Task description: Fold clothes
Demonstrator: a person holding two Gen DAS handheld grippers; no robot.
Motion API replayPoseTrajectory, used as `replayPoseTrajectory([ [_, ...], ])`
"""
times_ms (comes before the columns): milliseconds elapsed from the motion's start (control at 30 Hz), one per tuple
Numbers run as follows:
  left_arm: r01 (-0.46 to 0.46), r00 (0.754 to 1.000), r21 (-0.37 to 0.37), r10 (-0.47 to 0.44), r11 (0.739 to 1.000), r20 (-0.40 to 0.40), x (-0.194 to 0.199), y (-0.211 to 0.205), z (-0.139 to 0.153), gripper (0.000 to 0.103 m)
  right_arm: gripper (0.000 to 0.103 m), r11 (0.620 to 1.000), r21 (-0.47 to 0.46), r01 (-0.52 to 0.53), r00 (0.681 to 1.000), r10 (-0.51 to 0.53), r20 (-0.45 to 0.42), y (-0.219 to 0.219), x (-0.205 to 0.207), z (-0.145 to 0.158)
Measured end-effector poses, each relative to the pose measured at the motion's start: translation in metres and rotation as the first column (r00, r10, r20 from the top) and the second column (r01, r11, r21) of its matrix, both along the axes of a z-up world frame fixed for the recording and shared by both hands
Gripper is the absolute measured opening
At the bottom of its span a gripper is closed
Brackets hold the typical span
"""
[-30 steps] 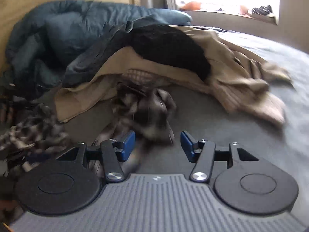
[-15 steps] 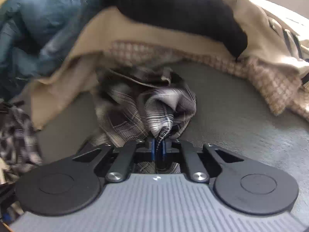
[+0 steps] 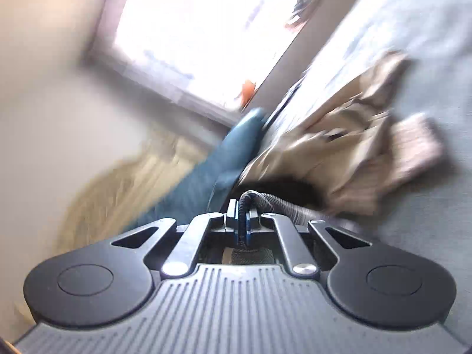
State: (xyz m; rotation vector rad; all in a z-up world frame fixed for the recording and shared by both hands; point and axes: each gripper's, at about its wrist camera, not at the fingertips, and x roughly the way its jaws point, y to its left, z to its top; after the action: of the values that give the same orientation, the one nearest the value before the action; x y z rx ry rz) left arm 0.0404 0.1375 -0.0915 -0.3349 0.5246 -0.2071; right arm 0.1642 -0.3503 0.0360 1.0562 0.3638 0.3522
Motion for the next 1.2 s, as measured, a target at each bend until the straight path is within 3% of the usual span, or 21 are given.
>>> replayPoseTrajectory([
  [167,-0.003,1.0,-0.013,0.003,1.0,-0.006,0.0,0.002,-0.001,0.036,0.006,0.964,0.163,0.212,0.976,-0.199,-0.09,-0.067,-0.075,-0.059],
  [267,-0.002,1.0,-0.018,0.002,1.0,-0.007,0.0,0.002,0.0,0.037,0.007,0.939,0.151,0.309,0.938,-0.274,-0.212,-0.09,-0.116,-0.094],
  [333,-0.001,1.0,-0.016,0.001,1.0,-0.006,0.0,0.002,0.0,0.037,0.008,0.946,0.09,0.312,0.917,-0.275,-0.288,-0.096,-0.132,-0.105],
  [400,-0.001,1.0,-0.015,0.001,1.0,-0.005,-0.001,0.002,0.0,0.037,0.01,0.966,-0.004,0.257,0.916,-0.244,-0.319,-0.089,-0.134,-0.104],
  [467,-0.001,1.0,-0.016,0.001,1.0,-0.005,-0.001,0.002,0.0,0.037,0.025,0.976,-0.125,0.177,0.922,-0.209,-0.327,-0.069,-0.126,-0.094],
  [533,-0.001,1.0,-0.016,0.001,1.0,-0.006,0.0,0.003,0.0,0.037,0.039,0.936,-0.347,0.062,0.942,-0.17,-0.29,-0.038,-0.106,-0.075],
  [600,0.0,1.0,-0.016,0.0,1.0,-0.006,0.0,0.003,0.0,0.037,0.048,0.828,-0.56,-0.033,0.96,-0.13,-0.249,-0.001,-0.083,-0.061],
  [667,0.001,1.0,-0.015,-0.001,1.0,-0.006,0.0,0.002,0.0,0.038,0.053,0.662,-0.74,-0.12,0.978,-0.051,-0.204,0.04,-0.059,-0.056],
  [733,0.001,1.0,-0.015,-0.002,1.0,-0.005,0.0,0.002,0.0,0.038,0.057,0.501,-0.848,-0.173,0.981,0.013,-0.192,0.073,-0.034,-0.056],
  [867,0.004,1.0,-0.022,-0.004,1.0,-0.005,0.0,0.003,0.0,0.04,0.068,0.243,-0.942,-0.23,0.971,0.122,-0.206,0.12,0.015,-0.074],
  [967,0.007,1.0,-0.031,-0.007,0.999,-0.006,0.0,0.004,-0.001,0.04,0.072,0.019,-0.966,-0.257,0.954,0.167,-0.25,0.144,0.047,-0.098],
  [1000,0.008,1.0,-0.034,-0.008,0.999,-0.006,0.0,0.004,-0.001,0.04,0.072,-0.009,-0.964,-0.267,0.949,0.17,-0.264,0.145,0.055,-0.107],
  [1067,0.009,1.0,-0.041,-0.01,0.999,-0.008,0.001,0.005,-0.002,0.041,0.069,0.021,-0.955,-0.296,0.939,0.191,-0.287,0.138,0.066,-0.109],
  [1100,0.009,1.0,-0.043,-0.01,0.999,-0.009,0.0,0.005,-0.002,0.041,0.062,0.065,-0.949,-0.31,0.939,0.18,-0.294,0.13,0.07,-0.106],
  [1167,0.009,1.0,-0.046,-0.009,0.999,-0.009,0.0,0.006,-0.002,0.041,0.011,0.161,-0.933,-0.32,0.945,0.125,-0.303,0.112,0.078,-0.099],
  [1200,0.009,1.0,-0.046,-0.009,0.999,-0.009,0.0,0.005,-0.002,0.041,0.011,0.222,-0.926,-0.306,0.952,0.086,-0.294,0.098,0.079,-0.093],
])
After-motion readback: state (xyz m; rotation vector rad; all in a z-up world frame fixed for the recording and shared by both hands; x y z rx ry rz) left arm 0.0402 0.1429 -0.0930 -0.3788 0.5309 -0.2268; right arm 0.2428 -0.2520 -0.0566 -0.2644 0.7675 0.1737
